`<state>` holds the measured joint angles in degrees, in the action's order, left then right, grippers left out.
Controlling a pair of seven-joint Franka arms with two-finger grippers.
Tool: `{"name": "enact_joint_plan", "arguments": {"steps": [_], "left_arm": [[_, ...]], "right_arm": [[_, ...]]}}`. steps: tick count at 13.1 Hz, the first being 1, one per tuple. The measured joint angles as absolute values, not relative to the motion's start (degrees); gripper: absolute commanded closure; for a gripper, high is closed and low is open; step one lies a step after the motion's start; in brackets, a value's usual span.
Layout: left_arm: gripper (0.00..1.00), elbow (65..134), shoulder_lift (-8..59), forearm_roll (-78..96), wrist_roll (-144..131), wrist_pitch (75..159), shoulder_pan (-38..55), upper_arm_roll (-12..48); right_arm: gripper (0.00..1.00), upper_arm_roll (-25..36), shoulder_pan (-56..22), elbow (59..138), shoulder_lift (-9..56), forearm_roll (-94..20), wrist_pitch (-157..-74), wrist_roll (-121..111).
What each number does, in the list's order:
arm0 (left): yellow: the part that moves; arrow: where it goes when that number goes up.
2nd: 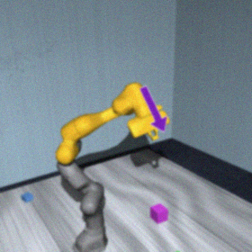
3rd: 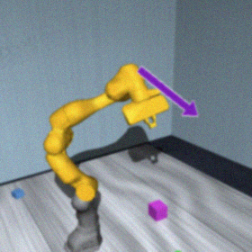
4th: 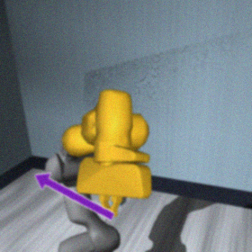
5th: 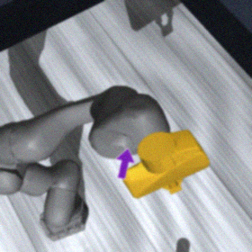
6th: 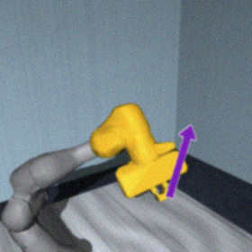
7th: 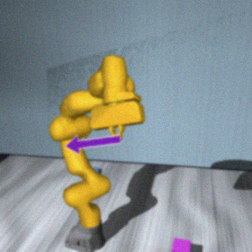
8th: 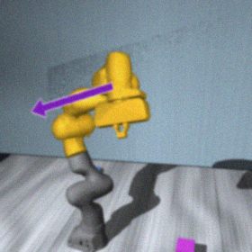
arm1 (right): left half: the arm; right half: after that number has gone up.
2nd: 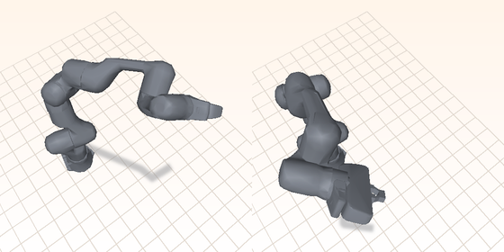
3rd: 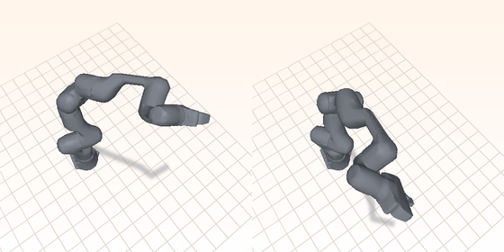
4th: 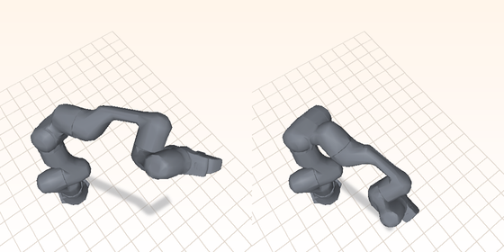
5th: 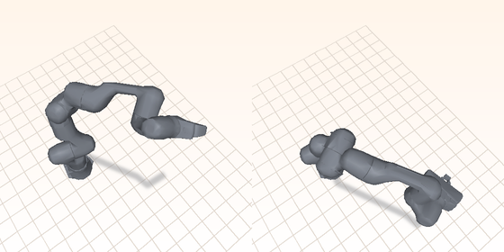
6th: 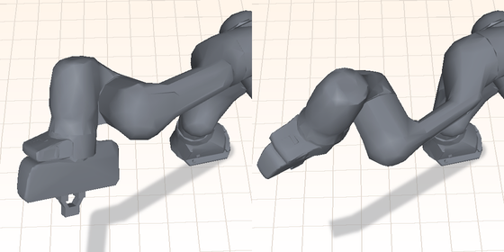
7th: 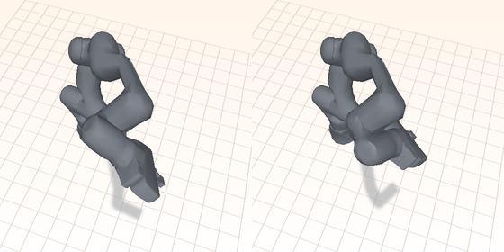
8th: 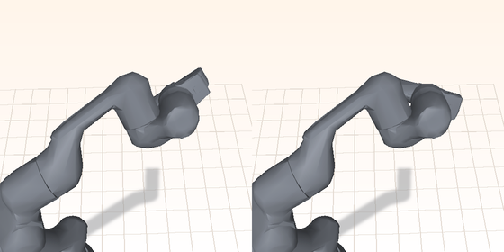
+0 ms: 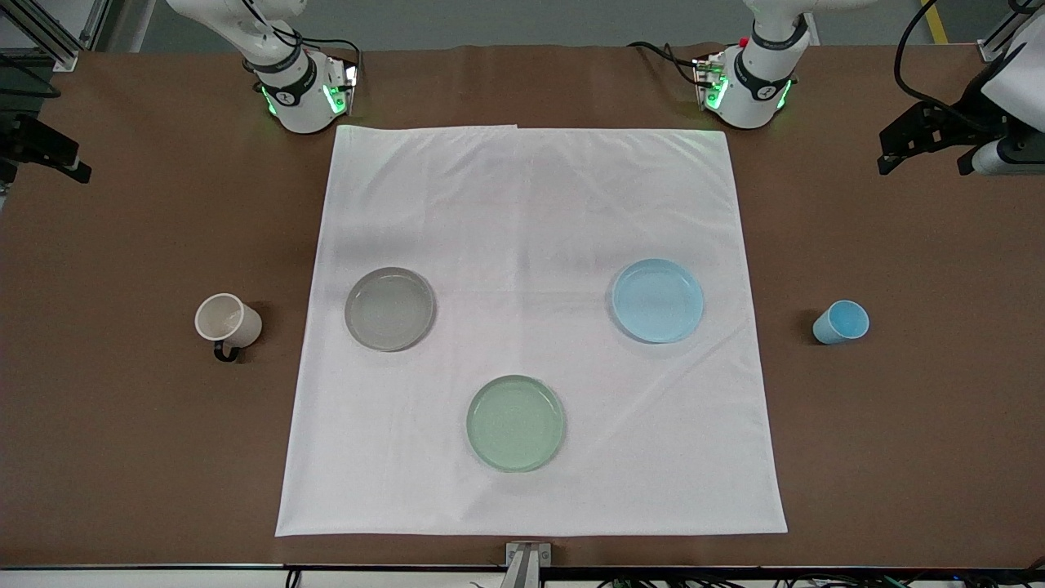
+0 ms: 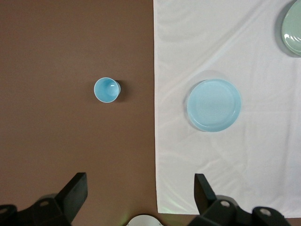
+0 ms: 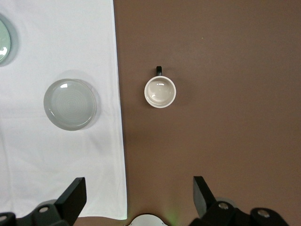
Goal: Place blue cup in blue plate and white mug in gray plate
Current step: 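Reach the left gripper to the blue cup while the right gripper reaches the mug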
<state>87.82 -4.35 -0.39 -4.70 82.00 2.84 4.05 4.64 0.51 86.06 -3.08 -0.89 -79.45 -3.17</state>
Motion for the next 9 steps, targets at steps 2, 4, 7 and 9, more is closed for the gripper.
{"name": "enact_joint_plan", "arguments": {"steps": [2,4,7,9], "left_arm": [[0.0,87.8,-4.3,-0.4,-4.7,82.0,2.8,3.9],[0.0,87.8,-4.3,-0.9,-4.7,82.0,2.8,3.8],[0.0,87.8,-2.9,-4.0,-4.7,82.1,2.6,3.5],[0.0,89.2,-0.6,-4.8,-4.7,85.2,1.1,3.3]], "right_arm": [[0.0,4.6,0.5,86.1,-3.1,-0.9,-79.4,-3.3],[0.0,4.6,0.5,86.1,-3.1,-0.9,-79.4,-4.0],[0.0,4.6,0.5,86.1,-3.1,-0.9,-79.4,-4.3],[0.0,4.6,0.5,86.0,-3.1,-0.9,-79.4,-4.4]]}}
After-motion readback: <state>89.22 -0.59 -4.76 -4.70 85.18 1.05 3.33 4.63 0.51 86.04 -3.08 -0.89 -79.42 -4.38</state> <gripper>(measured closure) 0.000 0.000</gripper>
